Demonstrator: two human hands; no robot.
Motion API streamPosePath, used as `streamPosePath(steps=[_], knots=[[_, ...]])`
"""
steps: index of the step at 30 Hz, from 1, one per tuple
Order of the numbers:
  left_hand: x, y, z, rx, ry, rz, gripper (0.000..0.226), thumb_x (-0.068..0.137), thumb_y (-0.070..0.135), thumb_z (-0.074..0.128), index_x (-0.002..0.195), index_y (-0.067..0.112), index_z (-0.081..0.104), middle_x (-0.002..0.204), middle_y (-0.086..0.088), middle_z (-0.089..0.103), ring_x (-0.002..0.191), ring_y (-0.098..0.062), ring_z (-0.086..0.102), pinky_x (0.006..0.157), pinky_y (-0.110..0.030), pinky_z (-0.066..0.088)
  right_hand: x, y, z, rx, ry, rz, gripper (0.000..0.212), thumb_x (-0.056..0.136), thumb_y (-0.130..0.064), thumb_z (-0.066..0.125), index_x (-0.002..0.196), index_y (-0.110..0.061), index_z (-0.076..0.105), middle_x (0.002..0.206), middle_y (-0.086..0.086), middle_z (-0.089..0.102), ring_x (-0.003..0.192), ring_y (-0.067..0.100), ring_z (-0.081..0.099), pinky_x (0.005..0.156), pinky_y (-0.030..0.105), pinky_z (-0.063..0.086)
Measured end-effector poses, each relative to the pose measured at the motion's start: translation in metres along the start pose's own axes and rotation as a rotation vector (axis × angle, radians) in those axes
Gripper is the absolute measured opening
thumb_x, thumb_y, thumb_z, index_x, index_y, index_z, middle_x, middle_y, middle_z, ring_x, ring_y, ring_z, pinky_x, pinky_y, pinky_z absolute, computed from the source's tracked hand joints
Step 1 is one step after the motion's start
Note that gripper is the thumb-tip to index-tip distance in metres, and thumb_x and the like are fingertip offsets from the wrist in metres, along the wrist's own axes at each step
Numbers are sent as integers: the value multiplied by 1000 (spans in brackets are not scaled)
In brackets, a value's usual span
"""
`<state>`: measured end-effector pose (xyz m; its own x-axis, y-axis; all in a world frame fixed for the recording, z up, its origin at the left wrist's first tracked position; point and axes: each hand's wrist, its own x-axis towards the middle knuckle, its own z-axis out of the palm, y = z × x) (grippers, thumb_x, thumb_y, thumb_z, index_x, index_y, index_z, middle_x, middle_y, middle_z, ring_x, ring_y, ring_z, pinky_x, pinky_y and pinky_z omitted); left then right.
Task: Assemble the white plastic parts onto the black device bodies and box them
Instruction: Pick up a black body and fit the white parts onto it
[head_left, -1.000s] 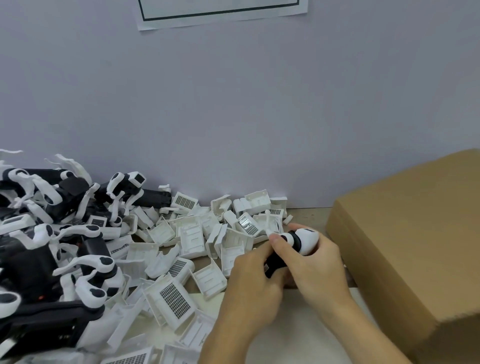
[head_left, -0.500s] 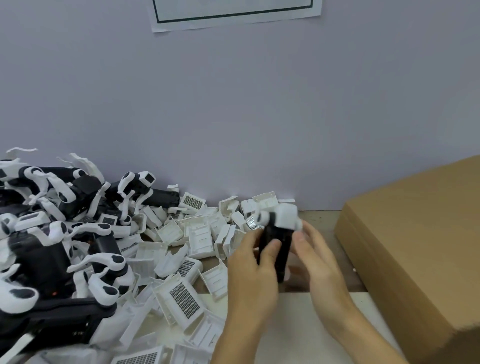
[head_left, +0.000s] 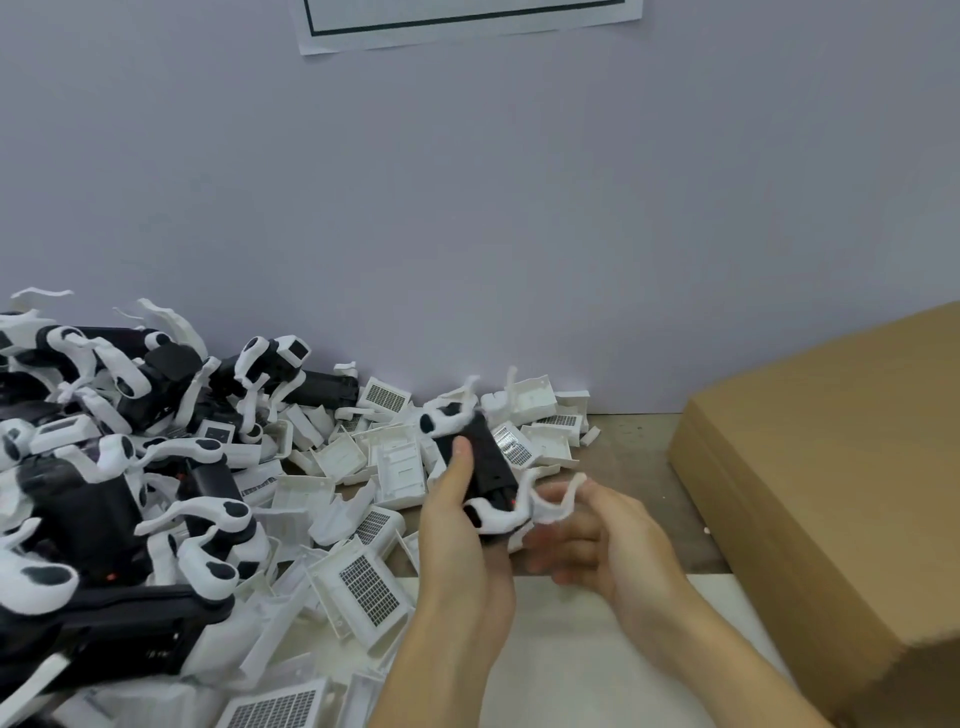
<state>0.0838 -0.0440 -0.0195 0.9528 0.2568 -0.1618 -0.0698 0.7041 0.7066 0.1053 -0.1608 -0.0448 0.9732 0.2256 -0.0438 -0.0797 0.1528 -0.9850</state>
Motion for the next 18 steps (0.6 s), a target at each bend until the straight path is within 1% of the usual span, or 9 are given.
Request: streamPosePath(steps=[1, 3, 5, 7, 10, 12, 13, 15, 18], knots=[[0, 0, -2, -15, -21, -30, 44, 92, 44, 56, 81, 6, 76, 73, -8, 73, 59, -25, 72, 46, -28, 55, -1, 0, 1, 14, -48, 1, 41, 101, -28, 38, 92, -9, 74, 84, 24, 74, 68, 33, 72, 60, 32, 45], [2, -1, -4, 14, -45, -51, 52, 96, 50, 50, 83, 8, 76, 82, -13, 72, 63, -29, 70, 49, -28, 52, -3, -2, 1, 17, -136, -34, 35, 89, -28, 44, 91, -15, 77, 89, 25, 74, 72, 32, 71, 60, 30, 45], [3, -3, -4, 40, -45, -62, 51, 97, 50, 49, 100, 6, 74, 100, -21, 68, 79, -32, 67, 60, -32, 48, -5, -3, 0, -12, -205, -71, 33, 73, -27, 49, 89, -21, 77, 90, 19, 75, 73, 28, 70, 62, 29, 45], [3, -5, -5, 91, -37, -67, 50, 98, 48, 48, 119, 6, 66, 113, -24, 68, 76, -31, 66, 55, -30, 39, -8, -4, 1, -48, -261, -66, 32, 68, -28, 55, 93, -25, 74, 89, 11, 74, 74, 23, 68, 64, 27, 43], [5, -8, -7, 210, -18, -20, 43, 98, 43, 47, 118, 9, 64, 102, -18, 69, 65, -27, 61, 44, -22, 30, -10, -3, 6, -73, -260, -28, 36, 77, -31, 59, 112, -28, 66, 88, 4, 71, 74, 19, 65, 62, 27, 42], [6, -12, -5, 285, -7, 65, 29, 98, 37, 50, 115, 16, 63, 104, -16, 71, 75, -29, 61, 45, -24, 34, -10, -2, 10, -106, -202, -24, 29, 89, -33, 62, 119, -30, 61, 82, 3, 70, 69, 18, 64, 58, 26, 43], [7, -14, -5, 305, -12, 96, 23, 99, 34, 51, 113, 19, 62, 107, -16, 72, 80, -31, 61, 46, -27, 36, -10, -2, 11, -102, -174, -25, 22, 96, -28, 60, 118, -31, 61, 79, 3, 69, 65, 18, 62, 57, 26, 43], [6, -15, -3, 335, -32, 129, 17, 100, 32, 53, 111, 23, 62, 107, -15, 74, 84, -32, 62, 50, -30, 39, -10, -2, 12, -67, -146, -20, 23, 101, -18, 53, 116, -32, 62, 75, 5, 67, 59, 18, 58, 57, 28, 43], [6, -17, -5, 355, -35, 145, 13, 100, 31, 54, 108, 27, 63, 108, -16, 73, 86, -32, 63, 56, -34, 41, -11, -2, 14, -7, -137, -30, 25, 92, -19, 59, 105, -38, 68, 73, 4, 64, 56, 17, 54, 56, 30, 43]])
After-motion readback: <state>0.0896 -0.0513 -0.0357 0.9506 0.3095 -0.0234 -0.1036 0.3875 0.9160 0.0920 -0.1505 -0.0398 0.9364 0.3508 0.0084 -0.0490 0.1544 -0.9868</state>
